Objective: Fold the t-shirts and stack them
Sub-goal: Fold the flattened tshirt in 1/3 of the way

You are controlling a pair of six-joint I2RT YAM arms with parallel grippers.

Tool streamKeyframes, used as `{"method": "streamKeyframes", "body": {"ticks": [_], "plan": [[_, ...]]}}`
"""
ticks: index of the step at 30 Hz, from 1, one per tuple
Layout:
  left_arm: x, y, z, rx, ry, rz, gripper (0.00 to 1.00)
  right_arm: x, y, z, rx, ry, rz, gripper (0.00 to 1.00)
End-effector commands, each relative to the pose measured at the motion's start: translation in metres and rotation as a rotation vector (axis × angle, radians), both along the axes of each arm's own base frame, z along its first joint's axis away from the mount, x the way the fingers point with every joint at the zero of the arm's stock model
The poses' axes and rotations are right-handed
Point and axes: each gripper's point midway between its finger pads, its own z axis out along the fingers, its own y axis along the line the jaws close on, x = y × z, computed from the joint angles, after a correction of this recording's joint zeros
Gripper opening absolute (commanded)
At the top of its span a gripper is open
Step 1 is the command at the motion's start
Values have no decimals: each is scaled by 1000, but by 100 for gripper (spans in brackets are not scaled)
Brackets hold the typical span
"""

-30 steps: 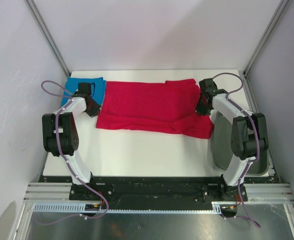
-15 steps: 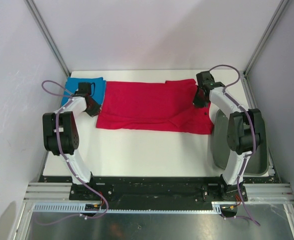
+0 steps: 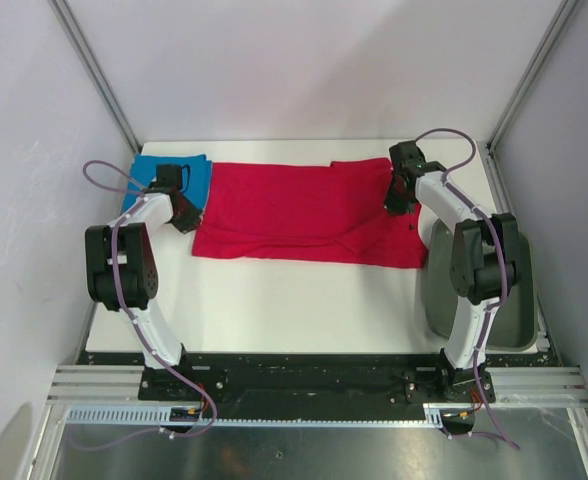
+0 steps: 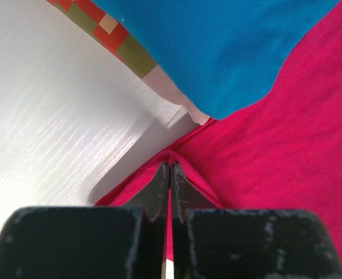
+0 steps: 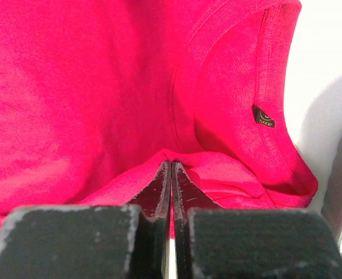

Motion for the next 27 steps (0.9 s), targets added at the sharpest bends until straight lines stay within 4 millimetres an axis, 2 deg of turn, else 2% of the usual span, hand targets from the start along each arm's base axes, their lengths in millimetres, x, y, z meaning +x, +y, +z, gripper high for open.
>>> {"method": "streamKeyframes", "body": {"ticks": [1, 9, 17, 27], "plan": [[18, 8, 22, 23, -74, 5, 0, 9, -6, 4, -38, -19, -1, 0], [18, 12, 26, 24, -83, 11, 0, 3, -20, -8, -46, 9, -31, 0], [24, 7, 28, 7, -93, -23, 0, -10, -35, -21, -35, 42, -69, 0], [29, 3, 26, -8, -101, -45, 0, -9, -36, -21, -19, 36, -75, 0]]}}
